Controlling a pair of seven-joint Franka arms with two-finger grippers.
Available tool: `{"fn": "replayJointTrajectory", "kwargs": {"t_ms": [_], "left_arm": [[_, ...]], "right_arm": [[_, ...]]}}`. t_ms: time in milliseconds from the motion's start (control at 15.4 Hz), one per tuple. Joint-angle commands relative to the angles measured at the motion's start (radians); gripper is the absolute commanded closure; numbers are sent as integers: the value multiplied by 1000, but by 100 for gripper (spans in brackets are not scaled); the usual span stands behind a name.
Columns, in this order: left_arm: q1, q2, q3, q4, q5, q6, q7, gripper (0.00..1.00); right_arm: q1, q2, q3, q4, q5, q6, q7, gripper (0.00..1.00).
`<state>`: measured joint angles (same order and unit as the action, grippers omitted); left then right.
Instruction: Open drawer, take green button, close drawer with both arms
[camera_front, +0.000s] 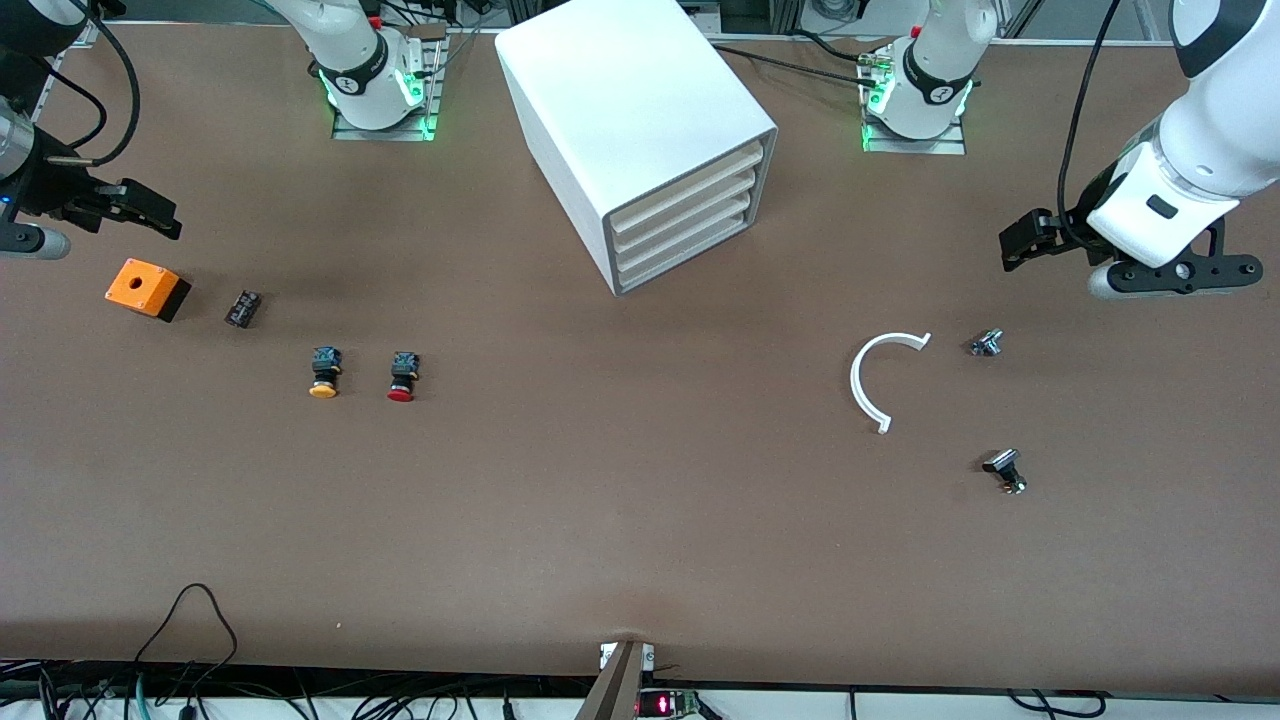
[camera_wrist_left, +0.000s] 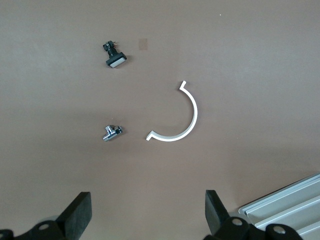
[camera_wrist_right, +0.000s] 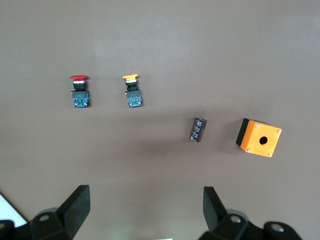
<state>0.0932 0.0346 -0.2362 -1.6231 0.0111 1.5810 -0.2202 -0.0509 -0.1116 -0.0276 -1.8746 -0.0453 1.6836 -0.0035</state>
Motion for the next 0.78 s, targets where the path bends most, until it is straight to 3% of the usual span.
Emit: {"fn": "replayJointTrajectory", "kwargs": {"t_ms": [0, 195, 521, 716], "left_arm": [[0, 4, 1, 20, -36, -7, 19, 0], [-6, 19, -2, 17, -37, -9, 15, 0], [-15, 135, -35, 8, -23, -53, 16, 0], [-6, 197, -60, 0, -46, -24, 33, 0]], "right_arm": [[-4, -13, -1, -11, 16, -5, -12, 0], [-4, -13, 0, -11, 16, -5, -3, 0], [-4, -10, 0, -9, 13, 10, -15, 0], [-3, 52, 2, 70, 13, 25, -6, 0]]}}
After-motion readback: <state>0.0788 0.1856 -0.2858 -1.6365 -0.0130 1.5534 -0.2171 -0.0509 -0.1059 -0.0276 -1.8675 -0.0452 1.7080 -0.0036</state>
